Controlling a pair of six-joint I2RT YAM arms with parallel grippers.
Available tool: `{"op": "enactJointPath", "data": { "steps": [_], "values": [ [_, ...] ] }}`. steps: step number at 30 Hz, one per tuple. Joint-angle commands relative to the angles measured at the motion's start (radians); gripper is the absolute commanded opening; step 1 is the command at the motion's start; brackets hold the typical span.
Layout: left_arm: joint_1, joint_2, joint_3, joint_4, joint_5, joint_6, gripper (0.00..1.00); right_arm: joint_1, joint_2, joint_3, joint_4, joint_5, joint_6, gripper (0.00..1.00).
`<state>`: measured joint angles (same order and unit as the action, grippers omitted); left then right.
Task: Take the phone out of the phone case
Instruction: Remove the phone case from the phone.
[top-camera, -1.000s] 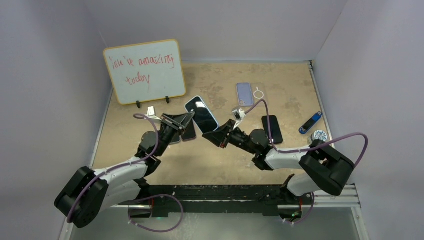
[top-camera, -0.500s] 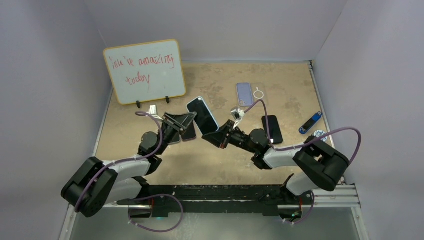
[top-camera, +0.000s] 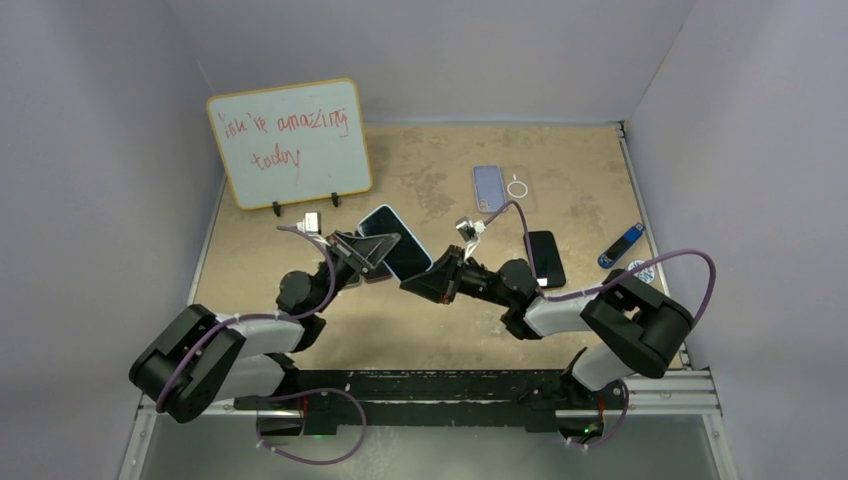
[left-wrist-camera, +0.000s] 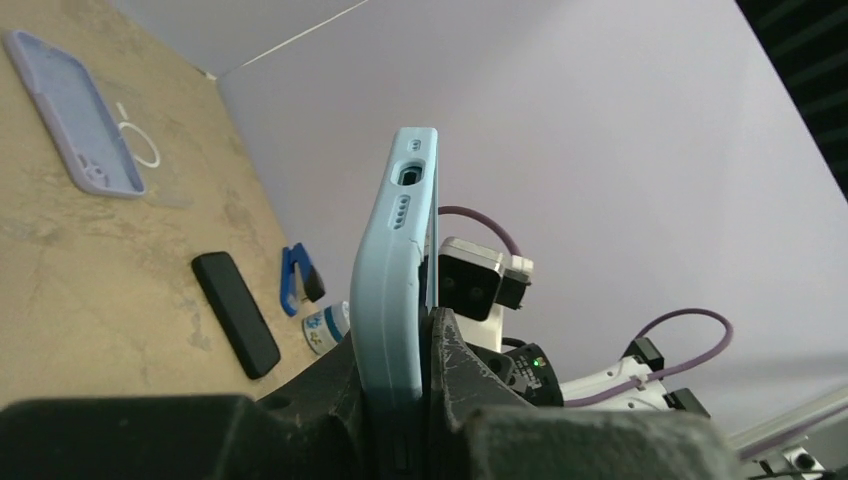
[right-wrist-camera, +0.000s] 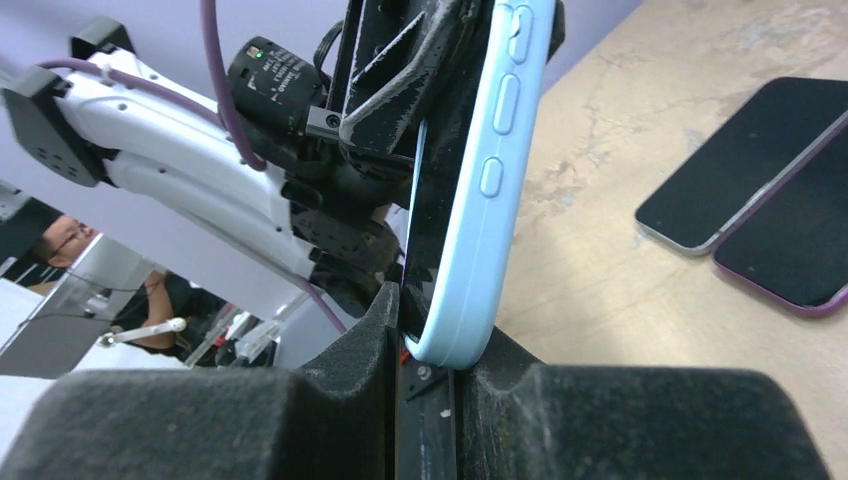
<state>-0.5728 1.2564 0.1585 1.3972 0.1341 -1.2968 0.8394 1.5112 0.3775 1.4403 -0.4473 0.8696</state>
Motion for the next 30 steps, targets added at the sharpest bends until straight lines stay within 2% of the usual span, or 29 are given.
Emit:
{"op": "enactJointPath", "data": {
  "steps": [1, 8, 14, 20, 27, 30],
  "values": [
    [-0.004, -0.031, -0.016, 0.042, -0.014, 0.017, 0.00, 0.001, -0.045, 0.023, 0.116, -0.003, -0.060, 0.00],
    [-0.003, -0.097, -0.016, -0.075, -0.059, -0.023, 0.00, 0.001, -0.044, 0.027, 0.104, 0.032, -0.139, 0.32],
    [-0.003, -0.137, -0.009, -0.176, -0.077, -0.056, 0.00, 0.002, -0.024, 0.020, 0.130, 0.047, -0.187, 0.45],
    [-0.004, -0.136, -0.009, -0.210, -0.069, -0.102, 0.00, 0.004, -0.020, 0.014, 0.093, 0.075, -0.273, 0.44],
    [-0.003, -0.131, 0.022, -0.286, -0.029, -0.137, 0.00, 0.007, -0.014, -0.035, 0.035, 0.167, -0.514, 0.32],
    [-0.003, -0.128, 0.025, -0.287, -0.018, -0.148, 0.00, 0.007, -0.019, -0.047, 0.005, 0.201, -0.603, 0.31]
  ]
}}
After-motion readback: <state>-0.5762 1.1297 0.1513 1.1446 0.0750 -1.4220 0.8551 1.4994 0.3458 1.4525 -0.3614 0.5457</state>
